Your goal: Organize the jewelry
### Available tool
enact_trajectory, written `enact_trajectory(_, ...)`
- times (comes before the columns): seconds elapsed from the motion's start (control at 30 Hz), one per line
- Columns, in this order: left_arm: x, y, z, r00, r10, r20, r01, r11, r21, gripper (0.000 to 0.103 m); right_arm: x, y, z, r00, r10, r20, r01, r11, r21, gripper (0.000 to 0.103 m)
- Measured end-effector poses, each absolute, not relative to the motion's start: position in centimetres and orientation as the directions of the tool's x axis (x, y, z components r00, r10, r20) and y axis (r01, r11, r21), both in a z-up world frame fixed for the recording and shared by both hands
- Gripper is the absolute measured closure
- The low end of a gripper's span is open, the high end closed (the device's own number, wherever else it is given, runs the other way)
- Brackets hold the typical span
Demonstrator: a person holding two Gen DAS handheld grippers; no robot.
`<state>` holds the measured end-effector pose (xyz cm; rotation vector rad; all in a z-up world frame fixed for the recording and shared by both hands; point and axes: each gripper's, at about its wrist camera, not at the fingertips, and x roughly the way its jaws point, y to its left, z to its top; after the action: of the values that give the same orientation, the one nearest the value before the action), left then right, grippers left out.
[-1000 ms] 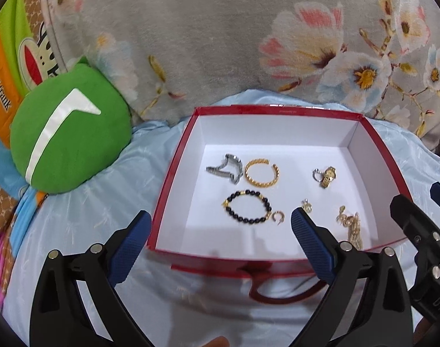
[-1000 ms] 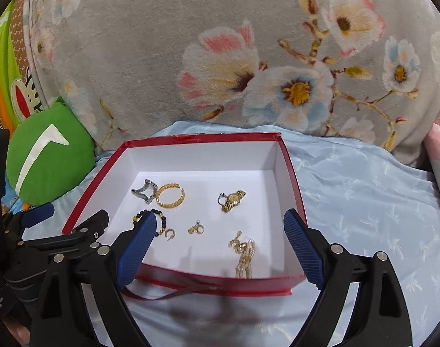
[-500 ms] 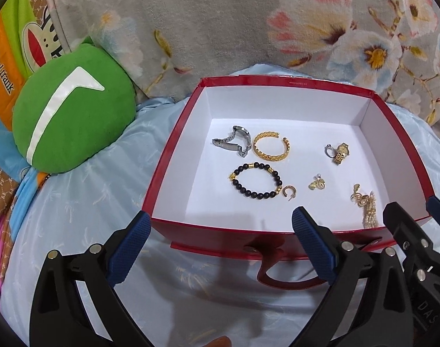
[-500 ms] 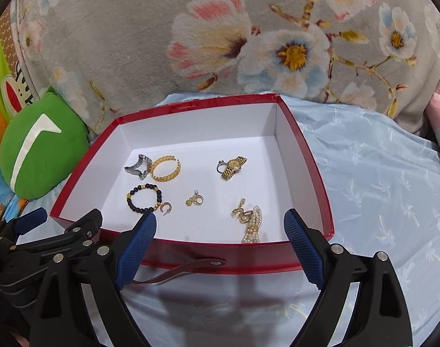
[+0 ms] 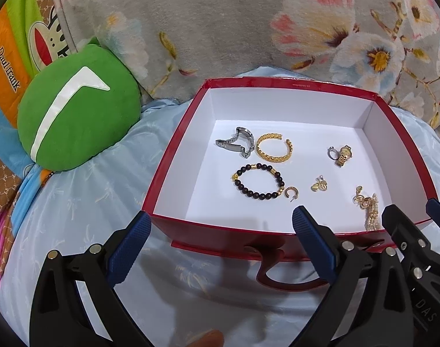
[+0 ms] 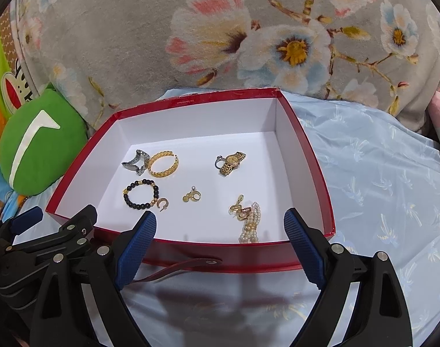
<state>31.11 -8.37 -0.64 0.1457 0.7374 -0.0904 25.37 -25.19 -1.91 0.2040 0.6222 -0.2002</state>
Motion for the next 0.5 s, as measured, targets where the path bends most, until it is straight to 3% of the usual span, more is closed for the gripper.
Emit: enact_trajectory(0.5, 31.04, -8.3, -0.67, 0.738, -0.032, -0.674, 0.133, 0.986, 0.099, 0.006, 25.34, -25.19, -2.0, 0.794, -0.124, -0.595, 0.246, 0.961, 0.128, 0.015)
